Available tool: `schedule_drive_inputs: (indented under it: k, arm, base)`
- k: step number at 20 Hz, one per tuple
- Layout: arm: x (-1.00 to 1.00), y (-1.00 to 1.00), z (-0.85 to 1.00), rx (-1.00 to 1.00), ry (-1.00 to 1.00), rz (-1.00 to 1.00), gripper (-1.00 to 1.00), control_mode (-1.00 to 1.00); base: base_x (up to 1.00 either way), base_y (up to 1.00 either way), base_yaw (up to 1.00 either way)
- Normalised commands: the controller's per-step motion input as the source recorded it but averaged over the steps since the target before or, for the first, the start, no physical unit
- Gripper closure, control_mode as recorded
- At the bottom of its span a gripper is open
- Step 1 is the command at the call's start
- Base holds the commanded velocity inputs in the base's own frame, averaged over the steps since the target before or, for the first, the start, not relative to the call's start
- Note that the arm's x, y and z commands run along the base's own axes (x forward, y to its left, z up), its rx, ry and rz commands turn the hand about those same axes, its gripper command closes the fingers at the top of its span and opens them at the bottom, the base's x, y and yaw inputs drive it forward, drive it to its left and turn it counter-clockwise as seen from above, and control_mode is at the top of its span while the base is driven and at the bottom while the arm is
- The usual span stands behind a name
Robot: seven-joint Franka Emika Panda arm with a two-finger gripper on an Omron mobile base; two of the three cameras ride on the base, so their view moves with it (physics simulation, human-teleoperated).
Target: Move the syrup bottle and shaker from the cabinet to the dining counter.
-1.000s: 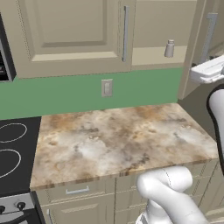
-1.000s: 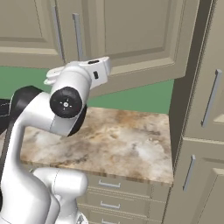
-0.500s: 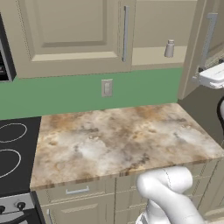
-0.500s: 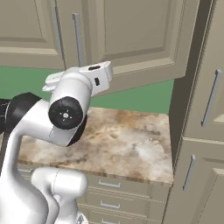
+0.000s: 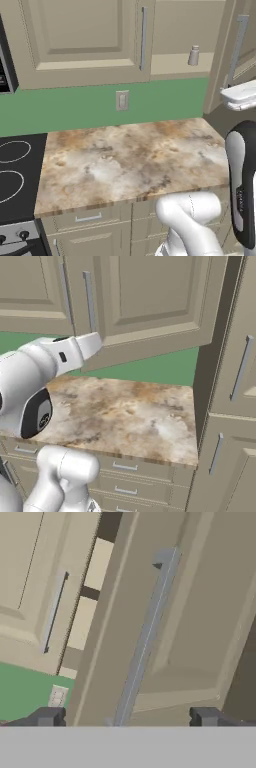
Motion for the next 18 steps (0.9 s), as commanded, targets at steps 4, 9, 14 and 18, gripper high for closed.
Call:
schedule_drive_inputs:
  k: [4,9,14,18]
  arm:
    - [0.32,1.0,0.0,-0.3,0.01,-0.35,-1.0,-1.0]
    - [0.76,0.85,0.0,-0.28,0.19,-0.26,-1.0,-1.0]
    - [0.97,0.32,0.0,-0.14,0.19,-0.27,-1.0,-1.0]
    - [1.0,0.01,-0.01,-0.09,0.12,-0.29,-1.0,-1.0]
  base:
    - [0.0,0.0,0.0]
    - [0.0,0.0,0.0]
    - [0.0,0.0,0.0]
    - [0.0,0.0,0.0]
